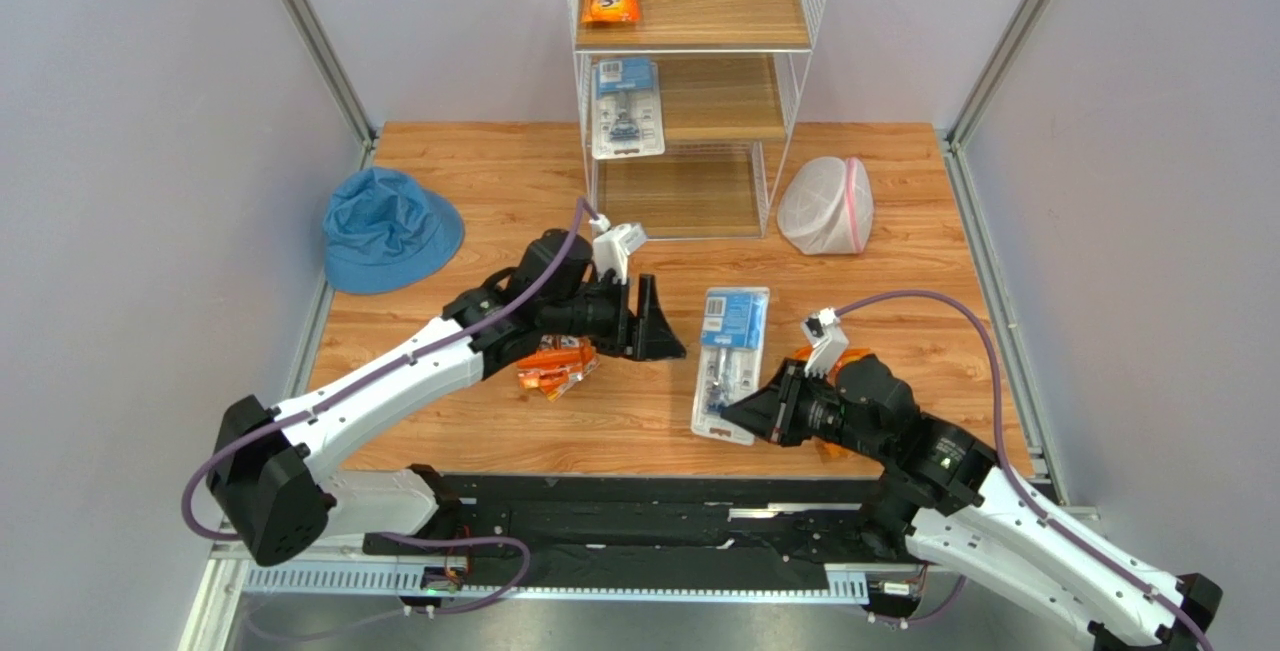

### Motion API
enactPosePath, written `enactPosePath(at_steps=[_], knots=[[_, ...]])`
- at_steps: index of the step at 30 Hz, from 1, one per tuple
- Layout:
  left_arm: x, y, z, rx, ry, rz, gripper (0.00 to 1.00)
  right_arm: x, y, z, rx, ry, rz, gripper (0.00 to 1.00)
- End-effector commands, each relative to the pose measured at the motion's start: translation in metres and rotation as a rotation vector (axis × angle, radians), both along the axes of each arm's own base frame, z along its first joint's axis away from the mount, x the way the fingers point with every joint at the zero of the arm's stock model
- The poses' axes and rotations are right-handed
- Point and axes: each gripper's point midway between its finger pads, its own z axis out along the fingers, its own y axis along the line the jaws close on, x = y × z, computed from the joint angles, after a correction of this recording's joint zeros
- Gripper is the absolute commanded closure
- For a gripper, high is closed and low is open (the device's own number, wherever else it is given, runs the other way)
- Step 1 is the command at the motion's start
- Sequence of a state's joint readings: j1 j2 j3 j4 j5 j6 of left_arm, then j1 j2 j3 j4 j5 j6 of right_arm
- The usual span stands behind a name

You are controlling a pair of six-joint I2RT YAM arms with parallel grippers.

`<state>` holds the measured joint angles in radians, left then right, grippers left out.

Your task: Place and organize the shaving razors onto the shelf

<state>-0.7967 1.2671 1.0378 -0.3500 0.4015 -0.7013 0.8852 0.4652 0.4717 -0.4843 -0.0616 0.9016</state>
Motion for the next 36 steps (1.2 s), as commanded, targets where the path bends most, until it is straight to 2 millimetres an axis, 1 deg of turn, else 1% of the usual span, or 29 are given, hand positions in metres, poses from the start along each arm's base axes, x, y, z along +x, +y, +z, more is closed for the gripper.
enactPosePath(at_steps=[1, 2, 3, 4, 6, 7, 10, 11, 12, 13, 14, 19, 20, 21, 22, 23, 25, 26, 28, 31, 33, 36], knots=[[-0.009, 0.001, 0.018, -0.243, -0.071, -0.125, 0.3, -0.028, 0.018, 0.026, 0.079, -0.08, 0.237, 1.0], [-0.018, 0.001, 0.022, -0.285, -0.071, -0.179, 0.3, -0.03, 0.022, 0.032, 0.103, -0.102, 0.27, 1.0], [-0.02, -0.001, 0.035, -0.342, -0.118, -0.206, 0.29, -0.034, 0.026, 0.033, 0.11, -0.096, 0.302, 1.0], [-0.028, 0.0, 0.031, -0.357, -0.109, -0.244, 0.28, -0.042, 0.031, 0.039, 0.142, -0.102, 0.365, 1.0], [-0.032, 0.0, 0.038, -0.391, -0.138, -0.271, 0.27, -0.049, 0.035, 0.044, 0.167, -0.104, 0.42, 1.0], [-0.035, 0.0, 0.038, -0.395, -0.138, -0.281, 0.27, -0.055, 0.039, 0.05, 0.194, -0.112, 0.462, 1.0], [-0.037, 0.001, 0.038, -0.409, -0.143, -0.293, 0.26, -0.061, 0.043, 0.061, 0.245, -0.131, 0.51, 1.0], [-0.037, 0.001, 0.045, -0.436, -0.169, -0.297, 0.26, -0.062, 0.043, 0.063, 0.252, -0.135, 0.518, 1.0], [-0.039, 0.0, 0.047, -0.454, -0.161, -0.298, 0.26, -0.064, 0.044, 0.064, 0.259, -0.134, 0.527, 1.0], [-0.042, 0.001, 0.046, -0.467, -0.152, -0.308, 0.26, -0.066, 0.045, 0.066, 0.27, -0.137, 0.549, 1.0], [-0.041, -0.001, 0.051, -0.495, -0.164, -0.311, 0.26, -0.068, 0.046, 0.068, 0.277, -0.14, 0.56, 1.0], [-0.041, 0.0, 0.038, -0.459, -0.139, -0.31, 0.26, -0.072, 0.045, 0.073, 0.295, -0.153, 0.581, 1.0], [-0.042, 0.003, 0.033, -0.432, -0.136, -0.301, 0.26, -0.072, 0.044, 0.075, 0.299, -0.16, 0.579, 1.0], [-0.04, 0.004, 0.032, -0.417, -0.142, -0.288, 0.26, -0.073, 0.044, 0.076, 0.299, -0.16, 0.579, 1.0], [-0.035, 0.006, 0.029, -0.393, -0.152, -0.257, 0.26, -0.073, 0.043, 0.075, 0.293, -0.157, 0.578, 1.0], [-0.037, 0.01, 0.024, -0.356, -0.158, -0.254, 0.27, -0.073, 0.042, 0.075, 0.294, -0.158, 0.579, 1.0], [-0.034, 0.013, 0.023, -0.341, -0.17, -0.228, 0.26, -0.075, 0.042, 0.075, 0.298, -0.156, 0.588, 1.0], [-0.034, 0.013, 0.026, -0.35, -0.179, -0.229, 0.26, -0.076, 0.042, 0.076, 0.305, -0.153, 0.593, 1.0], [-0.035, 0.012, 0.026, -0.355, -0.17, -0.24, 0.26, -0.079, 0.042, 0.077, 0.31, -0.155, 0.609, 1.0], [-0.033, 0.008, 0.021, -0.358, -0.153, -0.244, 0.26, -0.083, 0.042, 0.081, 0.324, -0.161, 0.634, 1.0], [-0.031, 0.007, 0.015, -0.348, -0.141, -0.242, 0.26, -0.087, 0.041, 0.084, 0.335, -0.161, 0.655, 1.0], [-0.031, 0.007, 0.011, -0.35, -0.137, -0.238, 0.26, -0.09, 0.04, 0.085, 0.333, -0.151, 0.672, 1.0]])
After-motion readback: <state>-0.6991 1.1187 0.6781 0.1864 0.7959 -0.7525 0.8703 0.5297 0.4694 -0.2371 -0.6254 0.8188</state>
